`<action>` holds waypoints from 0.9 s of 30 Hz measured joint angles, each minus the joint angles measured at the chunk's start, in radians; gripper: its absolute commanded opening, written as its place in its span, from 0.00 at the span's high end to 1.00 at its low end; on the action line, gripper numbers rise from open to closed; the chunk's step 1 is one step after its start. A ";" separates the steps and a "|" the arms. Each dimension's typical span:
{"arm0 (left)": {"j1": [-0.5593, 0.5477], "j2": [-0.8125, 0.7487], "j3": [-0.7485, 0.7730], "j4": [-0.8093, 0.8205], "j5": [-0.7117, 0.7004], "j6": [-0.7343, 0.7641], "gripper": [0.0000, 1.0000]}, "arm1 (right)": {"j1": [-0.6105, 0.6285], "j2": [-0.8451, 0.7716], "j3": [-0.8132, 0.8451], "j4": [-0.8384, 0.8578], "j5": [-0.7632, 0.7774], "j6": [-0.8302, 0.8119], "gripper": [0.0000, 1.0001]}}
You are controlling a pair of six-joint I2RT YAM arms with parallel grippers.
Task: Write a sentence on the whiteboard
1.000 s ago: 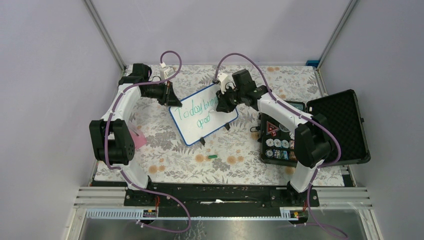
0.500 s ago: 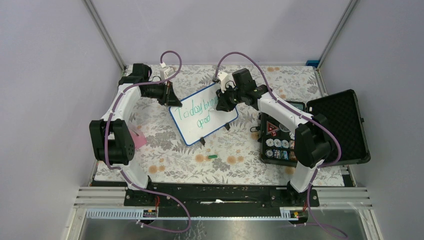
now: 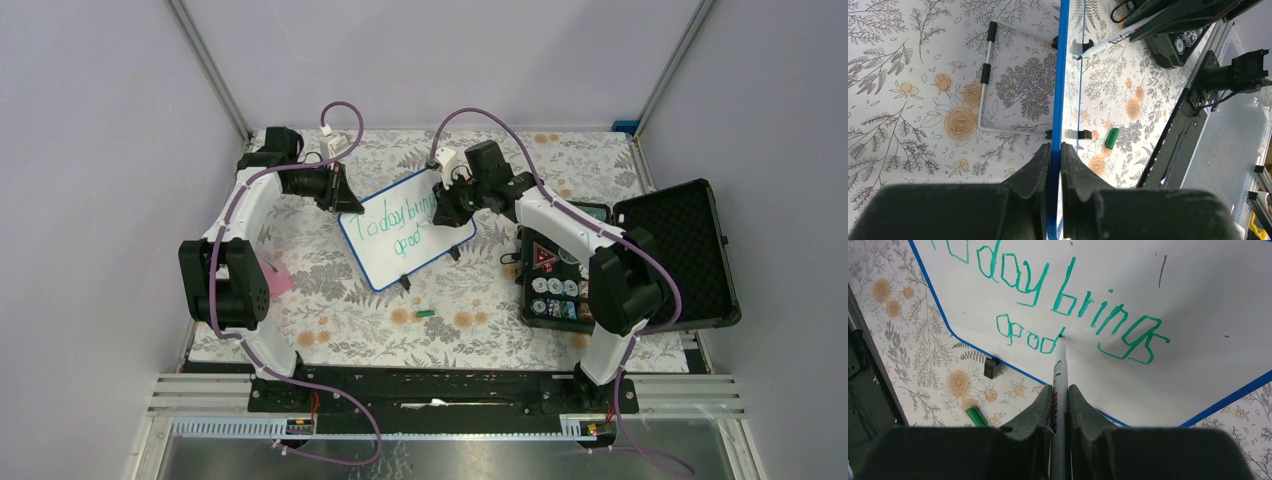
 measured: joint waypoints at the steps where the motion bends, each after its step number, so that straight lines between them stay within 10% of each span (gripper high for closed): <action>1: 0.000 0.000 0.000 0.000 0.000 0.000 1.00 | 0.000 0.000 -0.003 0.000 -0.002 0.000 1.00; 27: 0.000 0.000 0.000 -0.002 -0.001 0.000 1.00 | 0.000 0.000 -0.070 -0.002 -0.023 -0.001 1.00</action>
